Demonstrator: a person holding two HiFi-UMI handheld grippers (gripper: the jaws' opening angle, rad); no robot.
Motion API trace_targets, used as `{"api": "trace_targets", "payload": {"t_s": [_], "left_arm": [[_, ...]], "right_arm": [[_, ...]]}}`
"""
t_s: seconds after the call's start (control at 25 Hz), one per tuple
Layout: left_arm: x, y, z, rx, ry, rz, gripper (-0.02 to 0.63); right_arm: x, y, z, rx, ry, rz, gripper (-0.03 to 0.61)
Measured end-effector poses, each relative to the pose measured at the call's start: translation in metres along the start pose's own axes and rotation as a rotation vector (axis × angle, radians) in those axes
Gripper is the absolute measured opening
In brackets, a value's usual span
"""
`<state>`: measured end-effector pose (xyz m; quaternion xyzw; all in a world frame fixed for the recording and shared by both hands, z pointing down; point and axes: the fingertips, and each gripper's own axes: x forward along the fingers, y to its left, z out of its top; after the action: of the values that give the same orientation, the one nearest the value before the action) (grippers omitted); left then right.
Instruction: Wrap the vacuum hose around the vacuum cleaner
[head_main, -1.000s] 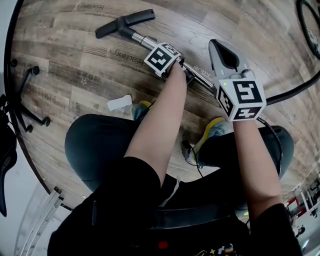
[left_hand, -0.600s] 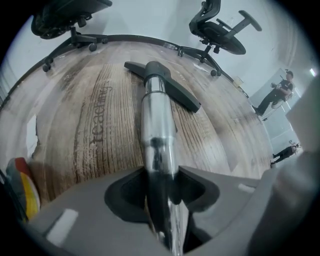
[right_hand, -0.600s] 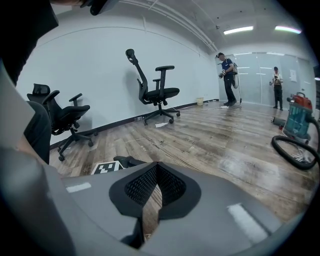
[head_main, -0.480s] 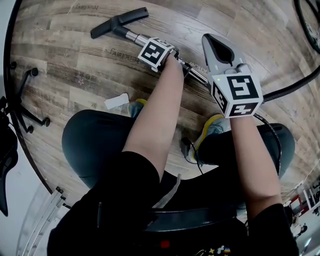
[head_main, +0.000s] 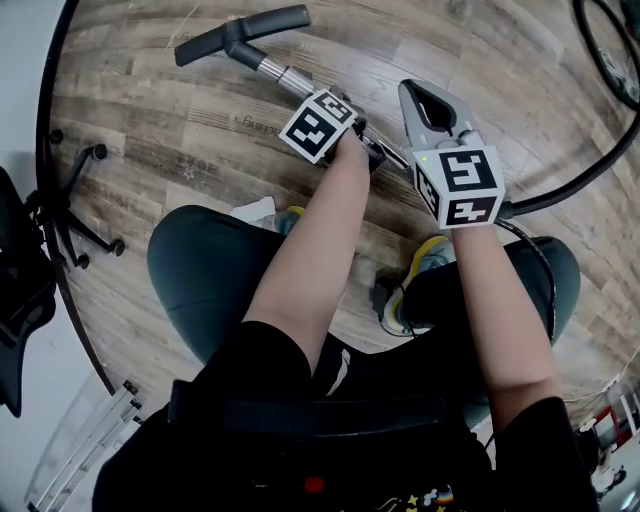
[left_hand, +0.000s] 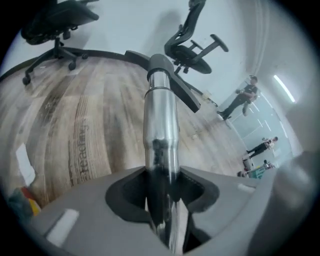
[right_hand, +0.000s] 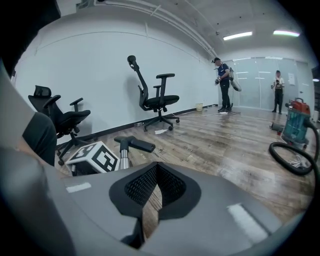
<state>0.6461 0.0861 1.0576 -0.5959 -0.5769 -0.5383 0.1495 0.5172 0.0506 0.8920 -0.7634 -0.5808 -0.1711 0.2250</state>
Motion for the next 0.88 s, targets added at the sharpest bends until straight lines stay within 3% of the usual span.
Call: {"api": "trace_targets", "payload": {"t_s": [0.24, 0.44, 0.6, 0.72, 0.88], "left_arm": [[-0.102, -0.106, 0.045, 0.226, -0.056, -0.156, 0.157], [-0.209, -0.149, 0.058, 0.384, -0.079, -0.237, 0.155], [-0.286, -0.211, 0.064, 0.55, -0.103, -0.292, 0.153], [-0.356, -0.268, 0.085, 0.673, -0.154, -0.332, 0.153], [-0.441, -0.343, 0.113, 0.772, -0.131, -0.41, 0.153]], "right_arm": [[-0.064, -0.024, 0.061, 0.149, 0.009, -0.126, 0.021], [-0.143, -0.018, 0.117, 0.208, 0.037, -0.14, 0.021], [-0.194, -0.012, 0.16, 0.255, 0.038, -0.172, 0.021], [-0.241, -0.003, 0.209, 0.269, 0.028, -0.192, 0.021], [-0.308, -0.002, 0.292, 0.285, -0.026, -0.235, 0.021]]}}
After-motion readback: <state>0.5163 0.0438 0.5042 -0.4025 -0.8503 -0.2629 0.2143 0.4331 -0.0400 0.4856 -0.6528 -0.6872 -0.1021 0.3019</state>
